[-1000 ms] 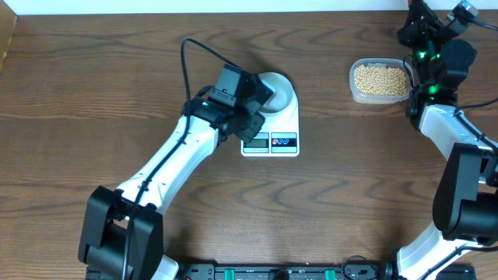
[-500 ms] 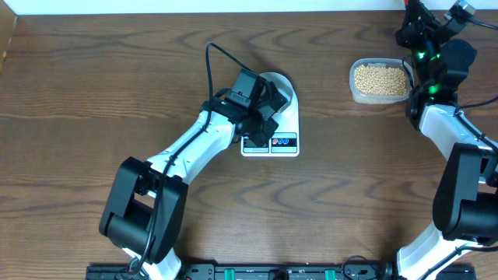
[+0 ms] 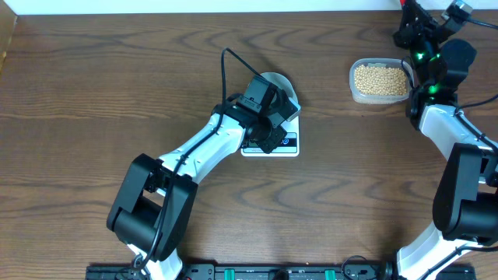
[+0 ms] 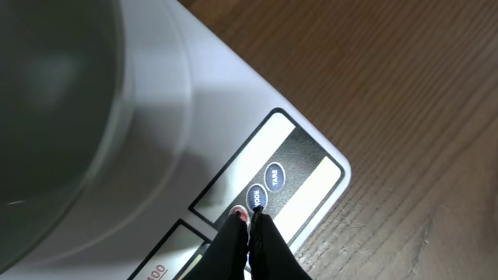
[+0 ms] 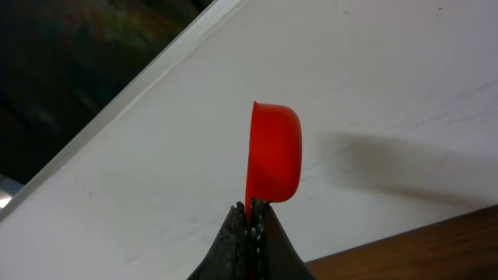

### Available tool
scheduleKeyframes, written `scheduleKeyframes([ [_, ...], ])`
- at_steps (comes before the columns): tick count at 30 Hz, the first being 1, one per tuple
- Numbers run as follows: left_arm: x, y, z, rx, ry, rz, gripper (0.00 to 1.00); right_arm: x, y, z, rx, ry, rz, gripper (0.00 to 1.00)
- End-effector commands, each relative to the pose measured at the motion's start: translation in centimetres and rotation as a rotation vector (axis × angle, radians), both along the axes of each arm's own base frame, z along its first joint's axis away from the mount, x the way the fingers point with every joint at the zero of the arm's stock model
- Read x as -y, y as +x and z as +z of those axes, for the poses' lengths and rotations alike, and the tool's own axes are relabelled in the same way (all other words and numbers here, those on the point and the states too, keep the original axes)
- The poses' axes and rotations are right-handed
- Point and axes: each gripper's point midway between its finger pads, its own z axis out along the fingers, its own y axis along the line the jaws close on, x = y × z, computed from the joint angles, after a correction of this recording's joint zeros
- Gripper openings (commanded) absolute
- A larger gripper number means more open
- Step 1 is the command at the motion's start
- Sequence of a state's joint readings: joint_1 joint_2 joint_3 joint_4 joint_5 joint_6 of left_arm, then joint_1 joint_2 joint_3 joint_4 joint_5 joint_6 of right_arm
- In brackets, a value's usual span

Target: Scoop item into bowl and weigh 50g on scale

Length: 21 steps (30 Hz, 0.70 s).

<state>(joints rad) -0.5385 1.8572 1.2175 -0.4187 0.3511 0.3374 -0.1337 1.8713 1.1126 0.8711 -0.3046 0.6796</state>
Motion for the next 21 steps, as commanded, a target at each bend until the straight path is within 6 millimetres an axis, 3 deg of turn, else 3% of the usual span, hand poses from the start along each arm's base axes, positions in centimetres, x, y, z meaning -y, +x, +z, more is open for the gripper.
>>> scheduleKeyframes([
  [1, 0.2, -0.6, -0.9, -0.036, -0.011, -0.019, 0.08, -0.3, 0.0, 1.1, 0.029, -0.040, 0.024, 0.01],
  [21, 0.3, -0.5, -2.1, -0.067, -0.021, 0.017, 0.08, -0.6, 0.1, 0.2, -0.003, -0.052, 0.038, 0.01],
])
